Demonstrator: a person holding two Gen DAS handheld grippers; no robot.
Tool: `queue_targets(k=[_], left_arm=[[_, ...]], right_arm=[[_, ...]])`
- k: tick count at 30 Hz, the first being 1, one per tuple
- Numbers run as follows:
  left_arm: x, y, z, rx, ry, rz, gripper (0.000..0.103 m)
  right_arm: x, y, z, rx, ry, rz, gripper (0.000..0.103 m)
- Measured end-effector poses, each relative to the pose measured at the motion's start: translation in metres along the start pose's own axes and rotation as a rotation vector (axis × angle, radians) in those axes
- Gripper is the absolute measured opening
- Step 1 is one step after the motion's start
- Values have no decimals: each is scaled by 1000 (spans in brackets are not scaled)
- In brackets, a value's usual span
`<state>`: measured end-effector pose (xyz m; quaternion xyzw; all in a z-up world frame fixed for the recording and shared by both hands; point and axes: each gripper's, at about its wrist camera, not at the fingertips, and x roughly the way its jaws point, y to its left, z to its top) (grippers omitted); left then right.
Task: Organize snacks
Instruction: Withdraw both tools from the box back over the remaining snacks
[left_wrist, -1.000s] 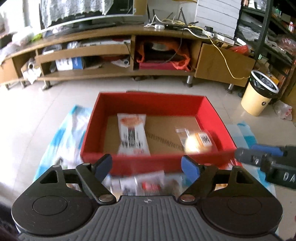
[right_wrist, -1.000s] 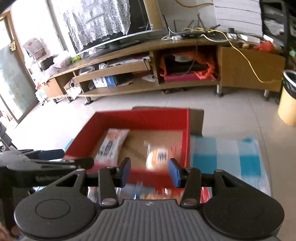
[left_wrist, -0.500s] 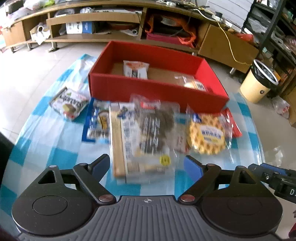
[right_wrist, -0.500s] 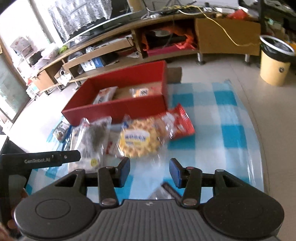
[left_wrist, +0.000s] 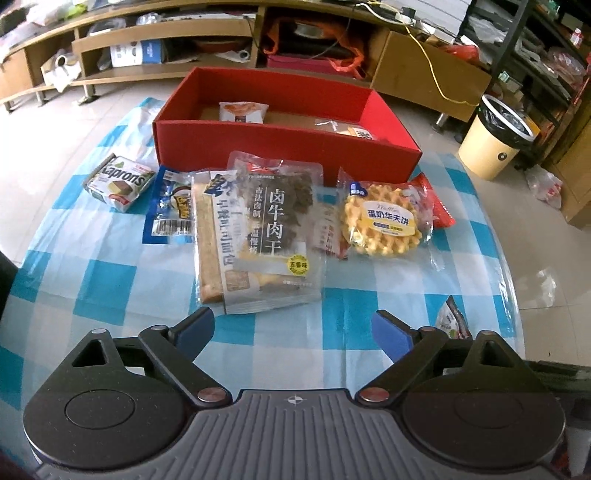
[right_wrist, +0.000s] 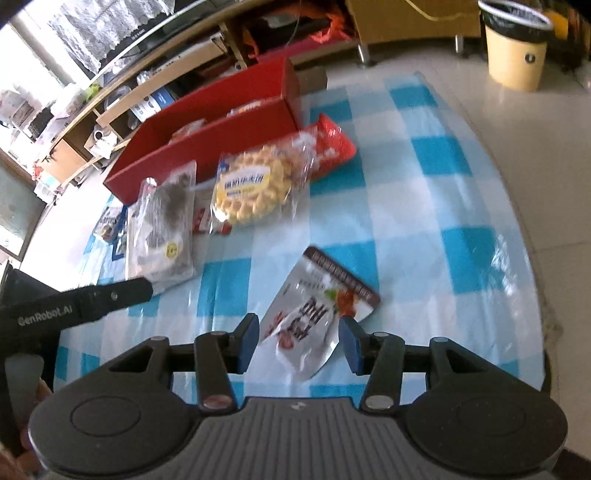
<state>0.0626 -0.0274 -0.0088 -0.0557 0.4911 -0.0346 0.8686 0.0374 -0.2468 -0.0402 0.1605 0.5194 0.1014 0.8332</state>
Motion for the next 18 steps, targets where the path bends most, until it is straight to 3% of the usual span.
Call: queue_targets(k=[7,14,16,18], left_arm=[[1,7,2,-21,4,-7,97],[4,12,3,-42,14,-6,98],[6,12,2,-45,20,-5,98],[7,13,2,-47,24,-5,98]], right_arm=[[24,4,0,21,66,-7,46],[38,14,16,-10,9,-31,50],[43,20,19,-53,-15,-67,53],[47,19,20,-45,-27,-63,67]])
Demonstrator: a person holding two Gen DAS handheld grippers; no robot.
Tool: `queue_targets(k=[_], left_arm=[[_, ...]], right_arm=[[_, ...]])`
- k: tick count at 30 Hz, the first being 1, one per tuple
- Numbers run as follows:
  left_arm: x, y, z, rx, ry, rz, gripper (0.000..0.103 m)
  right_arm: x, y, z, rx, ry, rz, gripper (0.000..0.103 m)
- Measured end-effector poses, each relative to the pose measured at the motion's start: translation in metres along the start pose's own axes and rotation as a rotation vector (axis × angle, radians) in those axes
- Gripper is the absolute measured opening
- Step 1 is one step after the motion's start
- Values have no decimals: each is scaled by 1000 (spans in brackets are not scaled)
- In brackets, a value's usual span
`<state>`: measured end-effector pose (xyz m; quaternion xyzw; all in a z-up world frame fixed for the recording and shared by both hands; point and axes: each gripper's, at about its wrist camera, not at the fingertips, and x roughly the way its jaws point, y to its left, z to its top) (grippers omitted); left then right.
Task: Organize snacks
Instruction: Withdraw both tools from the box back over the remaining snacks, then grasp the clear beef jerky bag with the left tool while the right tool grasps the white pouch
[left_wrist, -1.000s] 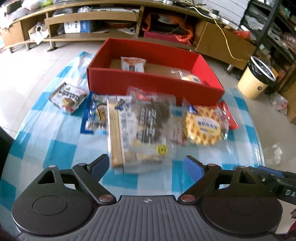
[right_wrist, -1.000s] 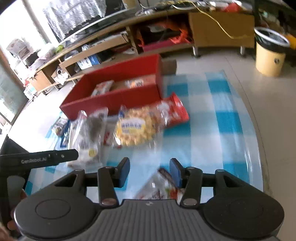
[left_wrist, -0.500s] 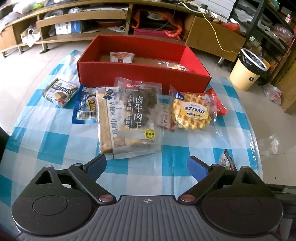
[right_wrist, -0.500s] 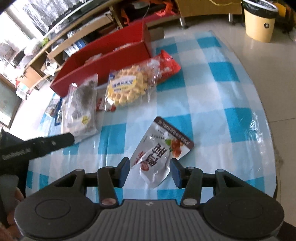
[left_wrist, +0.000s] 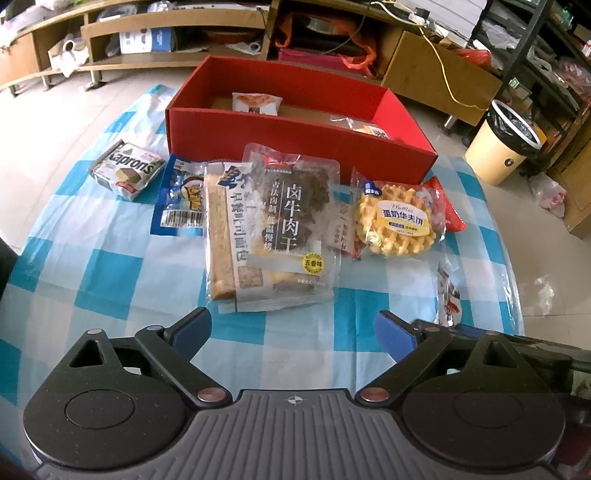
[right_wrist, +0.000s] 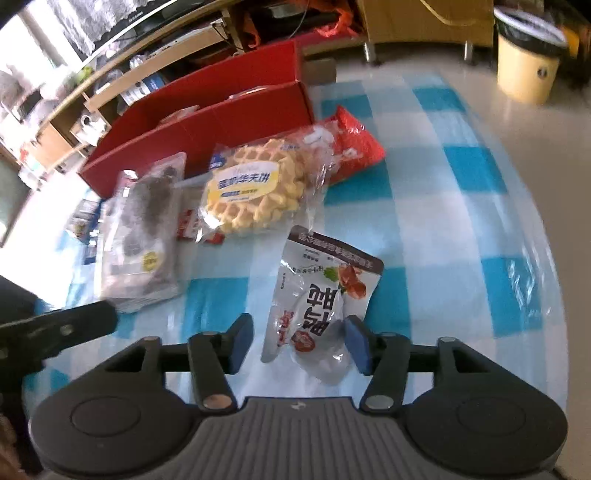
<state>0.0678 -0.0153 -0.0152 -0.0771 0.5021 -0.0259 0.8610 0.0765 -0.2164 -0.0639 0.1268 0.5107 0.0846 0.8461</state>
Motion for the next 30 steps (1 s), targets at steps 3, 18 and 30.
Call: queue_targets(k=[3,18,30], left_arm=[[0,1,0,-3,1,1,98],[-4,16,7,-46,-20,12,98],[11,10,49,-101,-64,17,99]], right_arm=[[5,-2,0,17,1,65,102],[8,10,-2,-168,44,21,83],[-25,-1,3,-258,-10,19,16]])
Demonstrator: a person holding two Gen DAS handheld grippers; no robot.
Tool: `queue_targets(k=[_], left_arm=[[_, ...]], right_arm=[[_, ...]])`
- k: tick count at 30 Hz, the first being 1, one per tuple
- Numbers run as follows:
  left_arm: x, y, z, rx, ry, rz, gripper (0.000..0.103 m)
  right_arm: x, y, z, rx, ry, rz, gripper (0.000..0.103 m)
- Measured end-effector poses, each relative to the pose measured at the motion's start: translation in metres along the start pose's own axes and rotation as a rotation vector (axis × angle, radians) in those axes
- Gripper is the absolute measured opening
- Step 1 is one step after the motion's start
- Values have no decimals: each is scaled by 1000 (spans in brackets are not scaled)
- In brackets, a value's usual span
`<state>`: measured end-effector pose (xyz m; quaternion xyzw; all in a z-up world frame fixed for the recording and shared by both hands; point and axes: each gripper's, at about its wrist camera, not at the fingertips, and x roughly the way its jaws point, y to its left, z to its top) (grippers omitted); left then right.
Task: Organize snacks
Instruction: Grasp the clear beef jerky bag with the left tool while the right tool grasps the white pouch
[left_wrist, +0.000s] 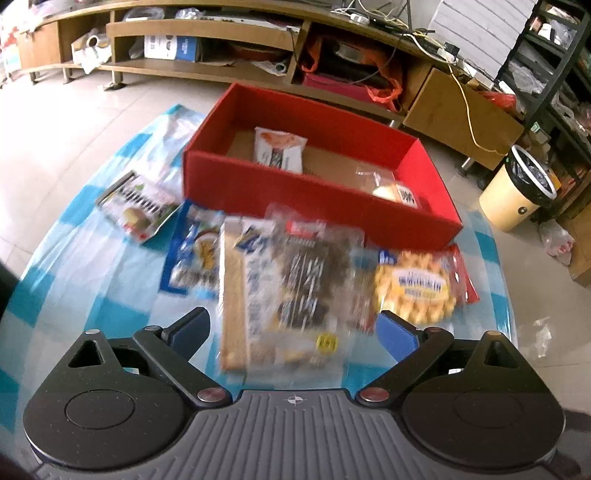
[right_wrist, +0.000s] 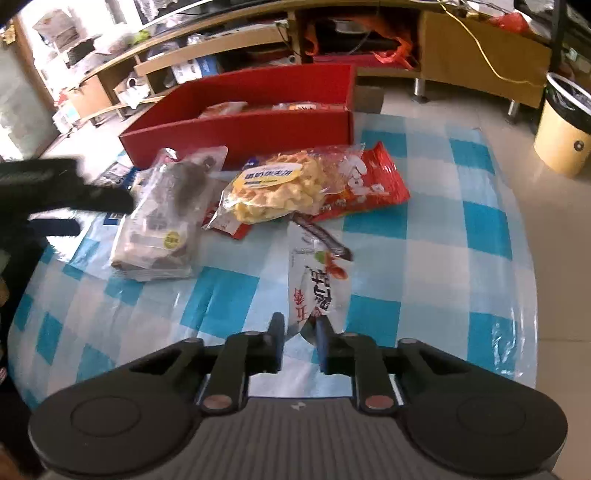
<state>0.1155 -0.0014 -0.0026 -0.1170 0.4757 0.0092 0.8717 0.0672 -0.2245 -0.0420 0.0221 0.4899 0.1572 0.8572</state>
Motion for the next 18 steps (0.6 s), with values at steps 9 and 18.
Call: queue_targets(k=[9,18], left_arm=[[59,-32,12,110,47,146,97],[56,-32,5,197,27,195,78]], right_arm=[[0,-18,-6,76,28,45,17],[12,-29,-5,135,67,33,30]])
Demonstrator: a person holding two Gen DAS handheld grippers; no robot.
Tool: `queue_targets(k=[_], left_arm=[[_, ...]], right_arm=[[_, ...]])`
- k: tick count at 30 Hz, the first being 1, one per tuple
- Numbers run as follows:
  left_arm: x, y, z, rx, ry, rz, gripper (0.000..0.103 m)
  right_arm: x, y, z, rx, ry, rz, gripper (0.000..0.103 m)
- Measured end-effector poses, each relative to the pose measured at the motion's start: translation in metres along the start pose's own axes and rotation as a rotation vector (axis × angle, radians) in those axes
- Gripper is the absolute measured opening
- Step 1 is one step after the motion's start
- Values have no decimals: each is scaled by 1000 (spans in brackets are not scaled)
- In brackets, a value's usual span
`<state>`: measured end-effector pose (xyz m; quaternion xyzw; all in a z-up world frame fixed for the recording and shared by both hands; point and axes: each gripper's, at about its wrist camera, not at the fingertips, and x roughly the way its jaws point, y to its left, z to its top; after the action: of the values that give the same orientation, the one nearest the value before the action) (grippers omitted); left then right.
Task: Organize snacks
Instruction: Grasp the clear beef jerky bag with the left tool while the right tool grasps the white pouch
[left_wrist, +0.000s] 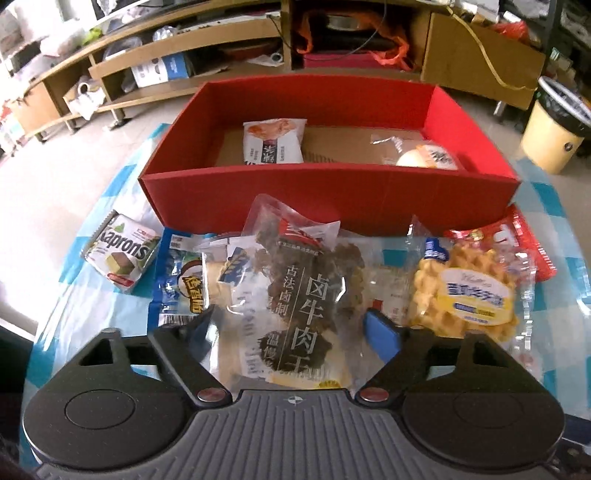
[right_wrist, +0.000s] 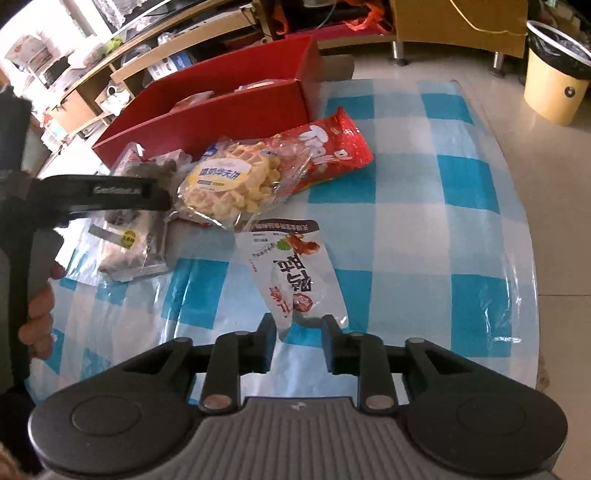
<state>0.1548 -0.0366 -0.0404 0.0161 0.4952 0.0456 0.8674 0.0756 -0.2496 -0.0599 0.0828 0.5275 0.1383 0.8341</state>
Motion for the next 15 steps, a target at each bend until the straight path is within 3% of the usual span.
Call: queue_targets(k=[3,6,11,12,14,15], left_arm=[[-14,12,-5,-16,23,-77,58],[-23,20,-19,-29,63,-128,46],[-37,25,-44,-20,92,-186,43],[-38,24,-47,-11,96,-194,44],[-41,22,-51,-14,96,-178,60],[-42,21,-52,-19,83,-156,78]], right_arm=[[4,-3,-1,14,18,-29,35],[2,-8,-1,36,7,-25,35],[-4,-7,-4,23,-4,-24,35],[-5,-6,-4,13,-6,-31,35],[-6,-7,-3,16,-7,-35,35],[-6,-7,-2,18,-10,-37,35]])
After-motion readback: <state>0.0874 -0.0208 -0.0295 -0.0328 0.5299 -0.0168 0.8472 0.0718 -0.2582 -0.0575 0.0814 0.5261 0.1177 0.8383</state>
